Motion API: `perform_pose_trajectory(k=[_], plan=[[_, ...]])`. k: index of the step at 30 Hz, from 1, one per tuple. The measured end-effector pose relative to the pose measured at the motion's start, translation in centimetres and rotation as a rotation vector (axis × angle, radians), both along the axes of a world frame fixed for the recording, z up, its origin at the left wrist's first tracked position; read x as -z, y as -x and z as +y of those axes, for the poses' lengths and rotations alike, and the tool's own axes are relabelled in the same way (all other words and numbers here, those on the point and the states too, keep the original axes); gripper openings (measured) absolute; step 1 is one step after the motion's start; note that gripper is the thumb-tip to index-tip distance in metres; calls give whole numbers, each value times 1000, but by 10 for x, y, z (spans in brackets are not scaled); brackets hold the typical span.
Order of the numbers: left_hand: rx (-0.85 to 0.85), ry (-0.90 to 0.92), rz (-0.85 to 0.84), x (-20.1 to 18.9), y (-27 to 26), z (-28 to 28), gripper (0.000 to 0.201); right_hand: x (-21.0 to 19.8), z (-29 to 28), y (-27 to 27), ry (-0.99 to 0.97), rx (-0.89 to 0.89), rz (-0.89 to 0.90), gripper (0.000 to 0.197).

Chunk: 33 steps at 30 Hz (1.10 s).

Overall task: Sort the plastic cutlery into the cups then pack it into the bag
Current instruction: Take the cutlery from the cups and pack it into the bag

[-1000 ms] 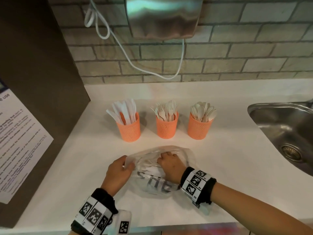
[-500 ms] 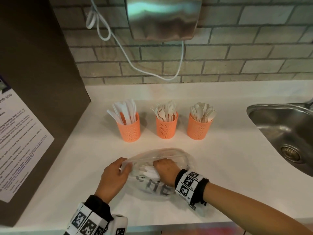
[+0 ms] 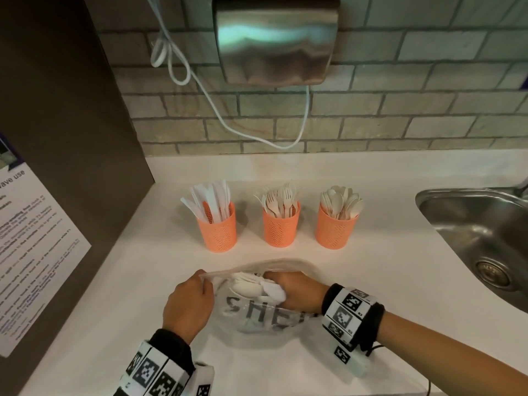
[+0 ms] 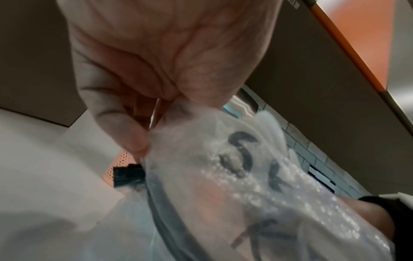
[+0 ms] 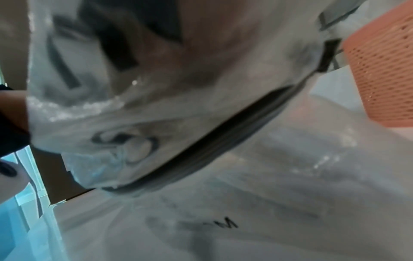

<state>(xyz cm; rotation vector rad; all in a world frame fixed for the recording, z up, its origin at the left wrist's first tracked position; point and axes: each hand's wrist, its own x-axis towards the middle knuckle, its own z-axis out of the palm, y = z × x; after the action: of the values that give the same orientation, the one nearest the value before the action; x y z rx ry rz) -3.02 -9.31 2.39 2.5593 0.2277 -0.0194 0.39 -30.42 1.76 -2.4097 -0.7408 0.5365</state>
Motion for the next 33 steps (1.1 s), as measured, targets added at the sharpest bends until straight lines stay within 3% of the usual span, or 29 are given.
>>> perform_pose_trajectory(k=[2, 4, 7, 9, 12, 14, 16, 18, 20, 22, 24, 29, 33], plan=[[-7, -10, 22, 2, -4, -4, 25, -7, -2, 1, -181, 54, -14, 34], [-32, -16, 34, 2, -10, -10, 23, -16, -2, 3, -374, 143, -16, 26], [-59, -27, 33, 4, -18, -18, 22, -37, -1, -1, -614, 309, -40, 35], [-56, -5, 11, 4, -22, -22, 23, -55, -3, -9, -771, 409, -44, 26], [-19, 171, 73, 4, -24, -24, 20, -77, -14, -23, -954, 546, -38, 23], [-12, 413, 167, -4, -20, -23, 38, -86, -24, -31, -1056, 583, 12, 34], [1, 479, 195, -16, -17, -19, 67, -92, -32, -38, -1176, 598, 89, 37], [-2, 469, 9, -33, -16, -15, 76, -98, -38, -42, -1302, 627, 160, 28], [12, 582, -280, -56, -18, -19, 50, -108, -39, -42, -1380, 626, 189, 25], [26, 817, -372, -77, -23, -32, 24, -120, -36, -39, -1449, 598, 209, 25], [56, 1049, -280, -89, -29, -52, 26, -132, -31, -36, -1483, 571, 168, 25], [-20, 1572, 165, -92, -37, -98, 38, -152, -14, -31, -1427, 555, -33, 25], [-108, 1793, 397, -87, -40, -117, 53, -148, -3, -27, -1331, 619, -140, 24]])
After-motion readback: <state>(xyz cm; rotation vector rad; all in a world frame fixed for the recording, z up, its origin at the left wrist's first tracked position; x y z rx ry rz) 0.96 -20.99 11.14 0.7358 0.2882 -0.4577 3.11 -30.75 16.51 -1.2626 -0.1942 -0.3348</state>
